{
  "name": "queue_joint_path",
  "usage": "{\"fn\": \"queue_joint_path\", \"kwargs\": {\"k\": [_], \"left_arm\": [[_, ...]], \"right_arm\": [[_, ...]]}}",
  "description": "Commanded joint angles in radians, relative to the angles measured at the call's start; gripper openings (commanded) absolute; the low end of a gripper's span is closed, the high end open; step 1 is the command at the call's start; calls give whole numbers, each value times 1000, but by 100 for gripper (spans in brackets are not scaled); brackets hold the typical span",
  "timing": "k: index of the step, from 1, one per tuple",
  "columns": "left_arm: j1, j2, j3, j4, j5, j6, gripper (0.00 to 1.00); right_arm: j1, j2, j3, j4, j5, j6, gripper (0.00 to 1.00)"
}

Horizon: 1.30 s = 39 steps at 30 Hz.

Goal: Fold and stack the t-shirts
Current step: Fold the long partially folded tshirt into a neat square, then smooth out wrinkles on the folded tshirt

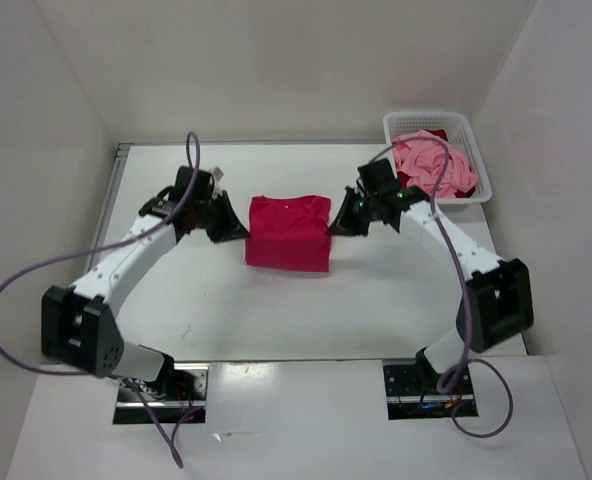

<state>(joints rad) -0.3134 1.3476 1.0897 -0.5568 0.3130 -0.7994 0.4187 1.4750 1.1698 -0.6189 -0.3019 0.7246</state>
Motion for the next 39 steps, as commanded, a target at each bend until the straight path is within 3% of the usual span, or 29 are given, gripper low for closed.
{"fn": "queue_joint_path", "kwargs": {"k": [1,9,15,17,23,26,27,29,30,33,39], "left_arm": [[48,179,210,69,-25,75,0],[88,635,576,165,-86,88,1],[120,829,754,166,-158,88,6],[129,840,779,166,-158,79,10],[163,776,764,238,-160,42,45],[163,672,659,310,-146,23,53],[163,647,621,352,-106,13,53],[111,596,529,373,-77,12,50],[88,584,494,383,-49,12,50],[25,561,353,442,15,-24,50],[25,582,227,480,52,-12,50]], "right_arm": [[-63,131,190,16,14,-106,0],[-147,612,652,41,43,-162,0],[-156,870,944,-15,50,-152,1],[-156,896,1011,-24,59,-142,10],[-156,929,1191,-110,60,-140,41],[-146,857,1148,-131,69,-168,44],[-135,820,1027,-110,69,-177,41],[-124,678,857,12,32,-168,27],[-114,636,696,54,-15,-145,16],[-92,541,462,189,-208,-94,5],[-67,554,331,277,-275,-83,1]]}}
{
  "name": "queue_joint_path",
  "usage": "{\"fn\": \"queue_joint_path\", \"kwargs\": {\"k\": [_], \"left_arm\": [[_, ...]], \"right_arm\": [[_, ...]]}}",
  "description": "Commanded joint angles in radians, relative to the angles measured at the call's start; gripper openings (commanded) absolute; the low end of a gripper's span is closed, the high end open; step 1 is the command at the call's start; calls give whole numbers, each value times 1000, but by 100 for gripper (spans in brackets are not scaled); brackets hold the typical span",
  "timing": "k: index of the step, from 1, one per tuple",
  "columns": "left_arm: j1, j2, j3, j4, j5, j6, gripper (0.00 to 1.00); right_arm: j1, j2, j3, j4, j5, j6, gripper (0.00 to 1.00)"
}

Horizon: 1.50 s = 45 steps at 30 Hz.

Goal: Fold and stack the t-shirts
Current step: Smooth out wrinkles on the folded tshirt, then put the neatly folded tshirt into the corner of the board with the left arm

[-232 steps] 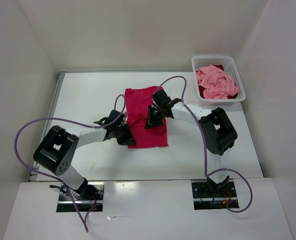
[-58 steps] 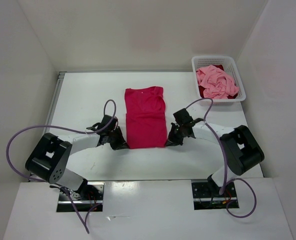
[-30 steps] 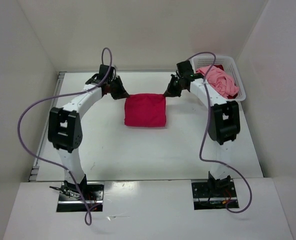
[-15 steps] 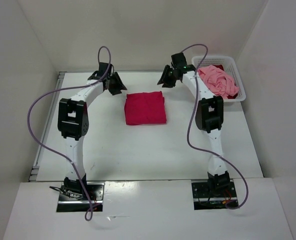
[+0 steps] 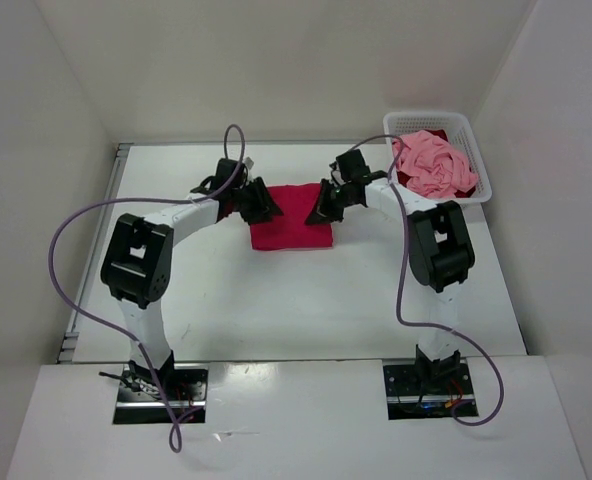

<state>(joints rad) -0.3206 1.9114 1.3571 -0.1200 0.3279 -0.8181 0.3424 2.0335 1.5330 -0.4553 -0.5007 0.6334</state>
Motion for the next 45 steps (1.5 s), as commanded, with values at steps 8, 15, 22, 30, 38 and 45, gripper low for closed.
{"fn": "queue_joint_path", "kwargs": {"k": [8,15,22,30,38,45], "left_arm": [[32,-35,-295,114,37,-3,50],[32,-139,-328,76,16,-3,54],[32,-119,-120,56,7,0,54],[120,193,134,24,34,10,55],[209,223,30,52,26,20,57],[221,29,-23,103,71,5,73]], "right_arm": [[0,42,-155,205,-81,17,0],[0,31,-171,179,-81,17,0],[0,2,16,135,-102,17,4],[-19,345,403,35,-52,26,4],[-28,455,530,-16,65,35,4],[-28,424,589,-51,24,26,8]]}}
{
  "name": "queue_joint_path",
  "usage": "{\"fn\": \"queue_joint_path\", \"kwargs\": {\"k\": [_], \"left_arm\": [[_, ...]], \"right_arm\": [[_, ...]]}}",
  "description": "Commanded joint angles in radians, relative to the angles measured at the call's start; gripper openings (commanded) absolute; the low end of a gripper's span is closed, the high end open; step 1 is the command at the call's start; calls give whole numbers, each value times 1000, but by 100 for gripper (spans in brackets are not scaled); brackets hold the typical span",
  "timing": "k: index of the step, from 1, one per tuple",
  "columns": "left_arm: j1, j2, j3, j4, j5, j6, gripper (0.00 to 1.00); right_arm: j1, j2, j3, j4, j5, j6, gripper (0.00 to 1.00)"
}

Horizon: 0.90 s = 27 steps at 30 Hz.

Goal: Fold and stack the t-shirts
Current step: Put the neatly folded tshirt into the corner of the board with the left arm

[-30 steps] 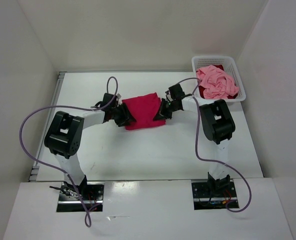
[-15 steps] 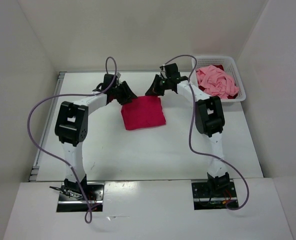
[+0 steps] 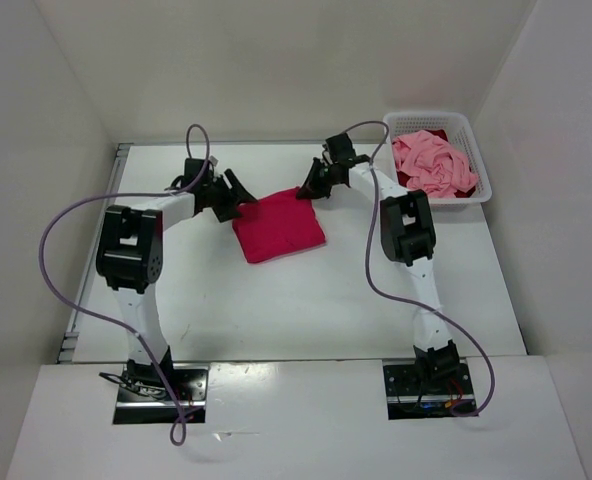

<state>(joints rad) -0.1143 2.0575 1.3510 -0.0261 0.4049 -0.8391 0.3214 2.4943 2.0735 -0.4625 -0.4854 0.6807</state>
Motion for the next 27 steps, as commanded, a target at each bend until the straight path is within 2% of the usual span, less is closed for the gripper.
{"fn": "queue_joint_path", "kwargs": {"k": [1,5,8,10,11,12,13,15,19,23,27], "left_arm": [[15,-146,-45,9,-17,35,76],[15,-293,-139,-3,-104,67,80],[15,-342,-237,-14,-156,81,81],[15,-353,-279,-23,-156,103,79],[15,-341,-294,-37,-147,103,76],[15,-326,-320,-37,-147,103,71],[15,-326,-331,-37,-147,103,71],[4,-310,-346,-46,-147,113,65],[-27,-235,-334,-14,-121,113,65],[-48,-159,-299,-1,-103,95,62],[-88,-70,-234,44,-37,63,42]], "right_arm": [[-7,-72,48,-44,-4,-21,11],[-7,-181,11,-31,-61,-32,33],[-7,-283,-39,-12,-81,-32,38],[-7,-339,-117,1,-81,-41,38],[-7,-398,-148,16,-81,-50,32],[-7,-428,-209,25,-81,-61,8],[-7,-457,-239,25,-67,-70,0],[-7,-552,-329,25,-44,-81,0],[-7,-702,-476,44,7,-90,1],[-7,-808,-619,54,7,-90,14],[-7,-883,-734,78,-2,-66,22]]}}
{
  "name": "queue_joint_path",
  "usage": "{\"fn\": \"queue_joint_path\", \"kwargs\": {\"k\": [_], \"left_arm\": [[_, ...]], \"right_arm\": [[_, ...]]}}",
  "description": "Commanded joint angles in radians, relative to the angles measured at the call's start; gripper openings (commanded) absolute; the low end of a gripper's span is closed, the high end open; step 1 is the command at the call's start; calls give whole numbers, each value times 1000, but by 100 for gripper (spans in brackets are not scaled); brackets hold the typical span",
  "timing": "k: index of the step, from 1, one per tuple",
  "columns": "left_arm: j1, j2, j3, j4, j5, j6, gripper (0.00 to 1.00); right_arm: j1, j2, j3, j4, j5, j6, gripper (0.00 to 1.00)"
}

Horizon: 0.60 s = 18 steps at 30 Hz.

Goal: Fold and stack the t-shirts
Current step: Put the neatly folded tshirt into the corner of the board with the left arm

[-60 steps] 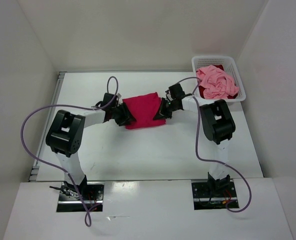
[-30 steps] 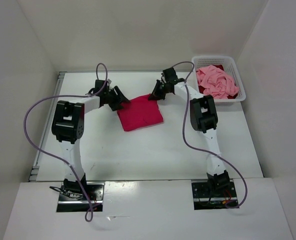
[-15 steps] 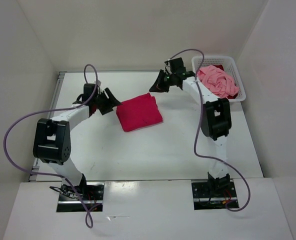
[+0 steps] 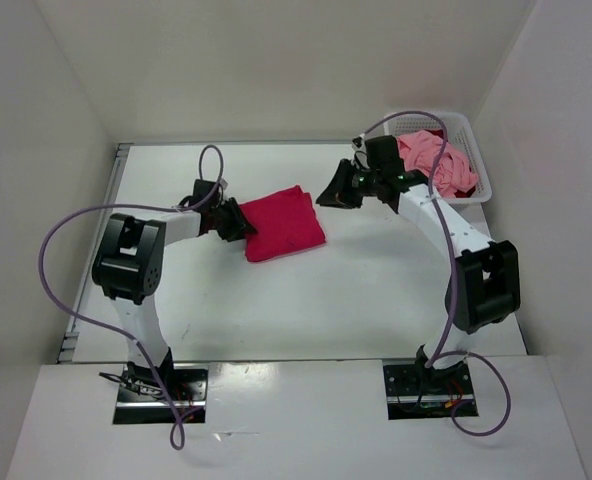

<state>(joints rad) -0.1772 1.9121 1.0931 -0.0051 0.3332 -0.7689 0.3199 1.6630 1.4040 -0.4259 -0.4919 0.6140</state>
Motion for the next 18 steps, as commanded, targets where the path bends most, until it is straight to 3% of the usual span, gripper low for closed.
{"fn": "queue_joint_path", "kwargs": {"k": [1,5,9,12,18], "left_arm": [[-37,88,59,24,35,-7,30],[-38,137,217,-12,9,-30,15],[42,156,346,-48,-11,-18,11],[163,189,431,-79,-11,0,10],[448,199,450,-90,-23,0,10]], "right_arm": [[-5,-66,-103,53,4,1,23],[-5,-66,-143,62,-7,3,27],[-15,-66,-152,41,4,-17,28],[-15,-78,-177,32,4,-26,28],[-15,-97,-227,32,-5,-48,28]]}}
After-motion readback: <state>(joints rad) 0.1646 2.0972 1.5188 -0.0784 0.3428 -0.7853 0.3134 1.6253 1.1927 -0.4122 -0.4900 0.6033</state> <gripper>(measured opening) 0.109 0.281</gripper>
